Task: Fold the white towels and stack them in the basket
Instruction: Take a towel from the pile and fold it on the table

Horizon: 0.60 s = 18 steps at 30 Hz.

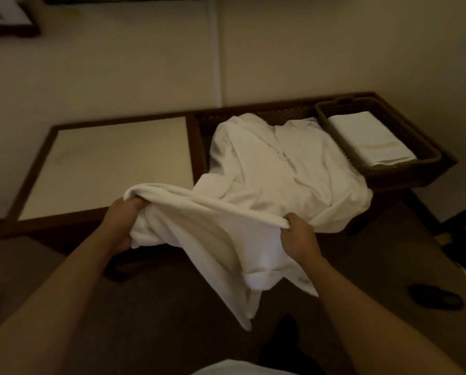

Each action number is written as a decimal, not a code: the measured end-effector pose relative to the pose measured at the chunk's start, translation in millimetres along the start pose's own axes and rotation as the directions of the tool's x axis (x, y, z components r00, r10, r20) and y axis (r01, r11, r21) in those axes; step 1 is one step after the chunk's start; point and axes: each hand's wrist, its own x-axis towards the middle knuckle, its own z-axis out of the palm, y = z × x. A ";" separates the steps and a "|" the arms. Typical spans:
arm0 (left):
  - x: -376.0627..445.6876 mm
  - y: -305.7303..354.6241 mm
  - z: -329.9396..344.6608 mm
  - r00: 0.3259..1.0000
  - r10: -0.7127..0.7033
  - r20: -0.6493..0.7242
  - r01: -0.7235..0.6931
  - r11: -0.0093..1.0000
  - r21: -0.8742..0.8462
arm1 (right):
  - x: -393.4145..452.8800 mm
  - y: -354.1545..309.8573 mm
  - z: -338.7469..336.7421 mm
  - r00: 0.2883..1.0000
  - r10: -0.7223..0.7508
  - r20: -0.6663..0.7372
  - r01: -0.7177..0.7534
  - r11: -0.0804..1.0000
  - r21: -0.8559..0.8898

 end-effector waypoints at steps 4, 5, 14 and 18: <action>-7.4 -46.6 -114.3 0.980 -0.044 -0.195 0.048 0.999 0.018 | -35.9 -38.6 76.2 0.988 0.126 0.090 -0.130 0.991 0.037; -9.5 -57.2 -136.4 0.971 -0.012 -0.240 0.030 0.997 0.074 | -45.1 -49.0 90.2 0.984 0.147 0.102 -0.154 0.986 0.059; -54.2 -97.6 -184.6 0.911 0.358 0.202 -0.404 0.687 0.604 | -138.4 -187.1 140.5 0.809 -0.253 0.531 0.149 0.961 0.231; -74.8 -82.7 -164.4 0.759 0.332 0.560 -0.602 0.687 0.408 | -159.0 -231.8 150.2 0.590 -0.465 0.660 0.445 0.869 0.214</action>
